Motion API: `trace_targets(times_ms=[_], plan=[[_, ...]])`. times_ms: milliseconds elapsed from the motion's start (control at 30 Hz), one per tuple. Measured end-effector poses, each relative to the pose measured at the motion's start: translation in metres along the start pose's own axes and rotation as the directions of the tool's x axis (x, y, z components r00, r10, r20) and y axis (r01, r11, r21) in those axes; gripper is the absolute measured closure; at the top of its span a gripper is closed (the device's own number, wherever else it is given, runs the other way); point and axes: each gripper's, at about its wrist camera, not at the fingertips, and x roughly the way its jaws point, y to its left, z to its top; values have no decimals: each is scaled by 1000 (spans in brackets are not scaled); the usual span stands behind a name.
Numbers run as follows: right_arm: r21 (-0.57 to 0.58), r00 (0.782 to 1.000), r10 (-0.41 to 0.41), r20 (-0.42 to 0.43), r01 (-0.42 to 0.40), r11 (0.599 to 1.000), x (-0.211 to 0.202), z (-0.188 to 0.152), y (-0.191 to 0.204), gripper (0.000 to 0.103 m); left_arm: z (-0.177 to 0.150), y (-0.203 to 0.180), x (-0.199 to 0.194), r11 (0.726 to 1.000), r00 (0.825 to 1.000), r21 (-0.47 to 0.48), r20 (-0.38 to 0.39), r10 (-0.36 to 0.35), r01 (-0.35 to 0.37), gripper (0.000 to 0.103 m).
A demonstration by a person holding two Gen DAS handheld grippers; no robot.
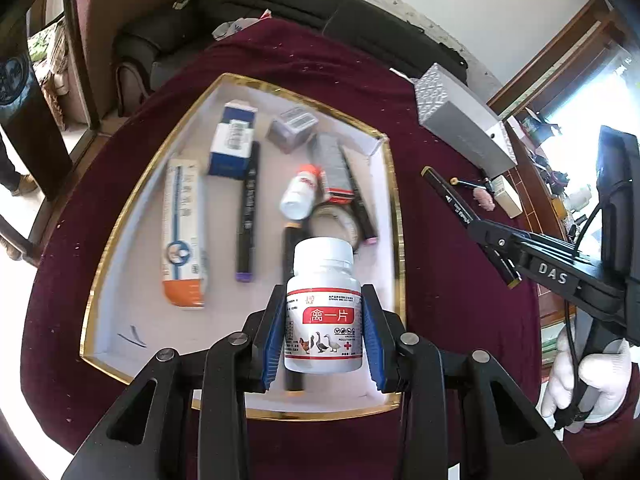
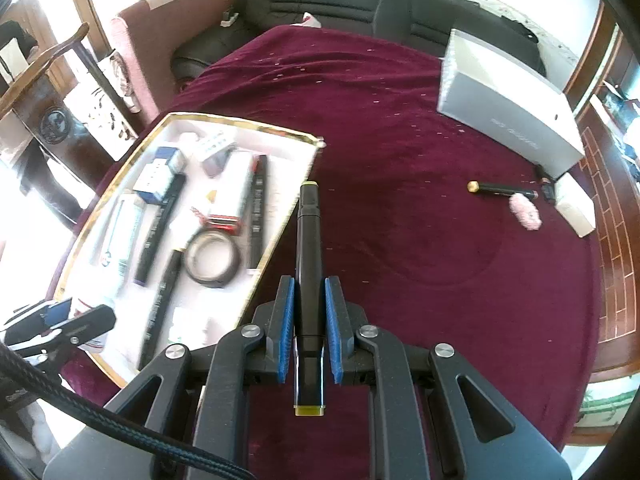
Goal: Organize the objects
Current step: 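Carry the pill bottle and marker into the tray and lower them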
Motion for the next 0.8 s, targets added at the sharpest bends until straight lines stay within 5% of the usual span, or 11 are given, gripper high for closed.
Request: trace_targets(times_ms=[433,800], plan=[[10,990,107,-89,-107,994,26,-3,51,90,6,37,19,1000,996,14,-92,1,0,72],[75,946,255,-203,-244,967,61,-15,77,90,10,50,37,1000,988,29,-153,15,-11,72]])
